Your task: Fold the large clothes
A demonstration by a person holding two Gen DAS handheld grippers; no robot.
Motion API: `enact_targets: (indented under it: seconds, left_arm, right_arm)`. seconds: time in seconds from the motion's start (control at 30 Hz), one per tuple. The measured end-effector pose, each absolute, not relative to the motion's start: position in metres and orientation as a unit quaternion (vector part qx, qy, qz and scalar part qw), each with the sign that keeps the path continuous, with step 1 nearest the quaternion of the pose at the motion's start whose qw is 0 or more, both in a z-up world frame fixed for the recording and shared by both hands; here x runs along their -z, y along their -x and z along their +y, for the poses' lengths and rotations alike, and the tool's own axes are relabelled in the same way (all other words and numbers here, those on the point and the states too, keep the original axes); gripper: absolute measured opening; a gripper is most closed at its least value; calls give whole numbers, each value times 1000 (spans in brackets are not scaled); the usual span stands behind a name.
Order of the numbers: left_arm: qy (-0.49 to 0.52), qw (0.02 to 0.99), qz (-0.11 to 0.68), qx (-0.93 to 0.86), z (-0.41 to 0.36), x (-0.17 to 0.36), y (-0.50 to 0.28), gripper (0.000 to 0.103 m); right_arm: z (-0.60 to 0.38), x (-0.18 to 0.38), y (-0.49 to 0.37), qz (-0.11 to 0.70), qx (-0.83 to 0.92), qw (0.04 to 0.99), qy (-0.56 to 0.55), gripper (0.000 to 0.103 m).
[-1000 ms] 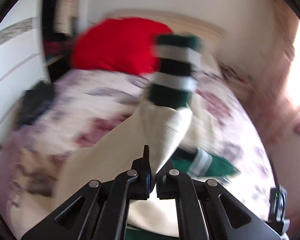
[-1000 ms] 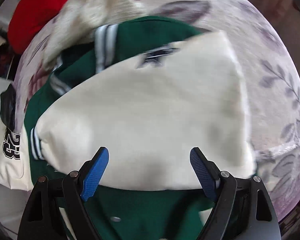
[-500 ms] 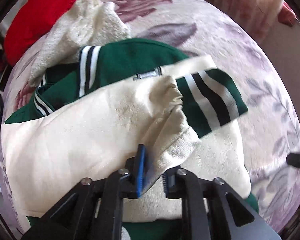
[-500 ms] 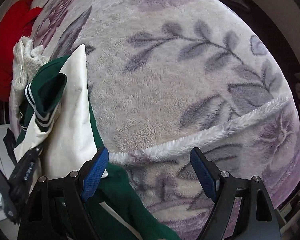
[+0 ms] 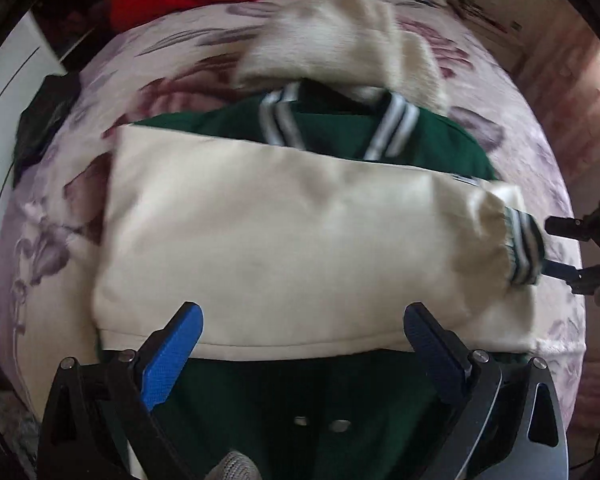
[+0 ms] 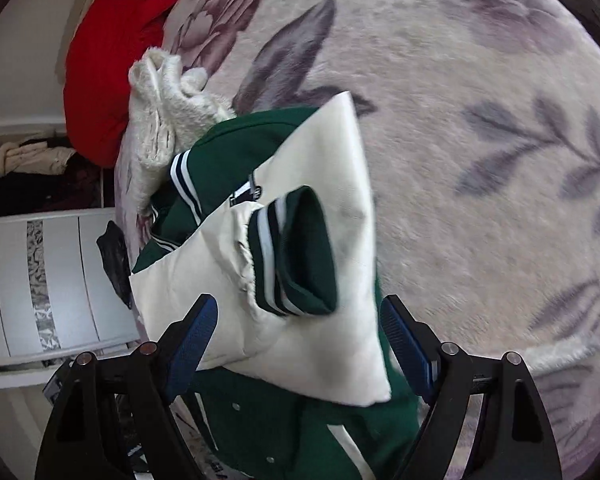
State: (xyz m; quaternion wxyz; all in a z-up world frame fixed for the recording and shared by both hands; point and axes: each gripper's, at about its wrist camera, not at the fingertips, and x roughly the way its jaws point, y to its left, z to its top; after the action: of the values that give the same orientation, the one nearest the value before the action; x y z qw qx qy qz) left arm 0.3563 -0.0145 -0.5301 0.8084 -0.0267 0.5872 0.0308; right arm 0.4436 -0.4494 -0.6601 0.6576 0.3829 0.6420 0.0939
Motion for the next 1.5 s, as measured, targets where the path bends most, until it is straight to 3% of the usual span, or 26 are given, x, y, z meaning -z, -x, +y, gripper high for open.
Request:
enact_targets:
  seconds: [0.07, 0.1, 0.13, 0.17, 0.3, 0.37, 0.43, 0.47, 0.67, 0.77, 0.8, 0.83, 0.93, 1.03, 1.27, 1.3, 1.33, 1.4, 1.5]
  left_arm:
    - [29, 796, 599, -84, 24, 547, -357, 102]
    - [39, 790, 603, -106, 45, 557, -355, 102]
    - [44, 786, 605, -119, 58, 562, -352, 102]
    - [51, 779, 610, -133, 73, 567, -347, 102]
    - [84, 770, 620, -127, 96, 574, -319, 102]
    - [113, 764, 627, -99, 97, 571, -299, 102]
    - [145, 755, 637, -61, 89, 568, -269, 102]
    - [160, 747, 644, -39, 84, 569, -255, 102]
    - [181, 680, 705, 88, 11, 615, -175, 101]
    - [150, 688, 701, 118, -36, 628, -157, 91]
    - [135, 692, 699, 121, -49, 633, -154, 61]
    - [115, 689, 707, 115, -60, 640, -151, 6]
    - [82, 708, 696, 85, -63, 641, -149, 8]
    - [154, 709, 687, 40, -39, 637, -148, 8]
    - [276, 711, 642, -77, -63, 586, -109, 18]
    - [303, 707, 632, -94, -64, 583, -98, 25]
    - [334, 702, 619, -114, -66, 582, -83, 45]
    - [397, 689, 589, -143, -65, 591, -51, 74]
    - [488, 646, 564, -163, -71, 618, -9, 75]
  right_arm:
    - [-427, 683, -463, 659, -110, 642, -377, 85]
    - [-417, 692, -469, 669, -107, 638, -366, 74]
    - [-409, 696, -472, 673, -97, 647, -345, 18]
    - [-408, 696, -473, 676, -80, 657, -323, 5]
    - [-426, 696, -459, 672, -12, 672, -312, 5]
    - [-431, 693, -443, 674, -27, 649, -352, 14]
    - [-432, 678, -418, 679, -25, 638, -363, 50]
    - [-433, 669, -404, 679, -18, 638, -364, 56]
    - [-439, 634, -290, 699, 5, 608, -376, 58]
    - [-449, 641, -243, 718, 24, 585, -375, 58]
    - [-451, 646, -232, 724, 25, 578, -376, 58]
    - [-453, 651, -222, 731, 26, 569, -375, 58]
    - [-457, 665, -211, 748, 23, 558, -359, 58]
    - [-465, 670, -214, 752, 2, 559, -349, 58]
    - [-492, 679, -253, 756, -90, 551, -342, 58]
    - [-496, 680, -261, 755, -105, 551, -339, 58]
    - [-500, 682, -268, 754, -121, 552, -335, 58]
    - [-506, 689, -276, 760, -134, 550, -320, 58]
    - [-503, 697, -279, 769, -158, 538, -306, 58]
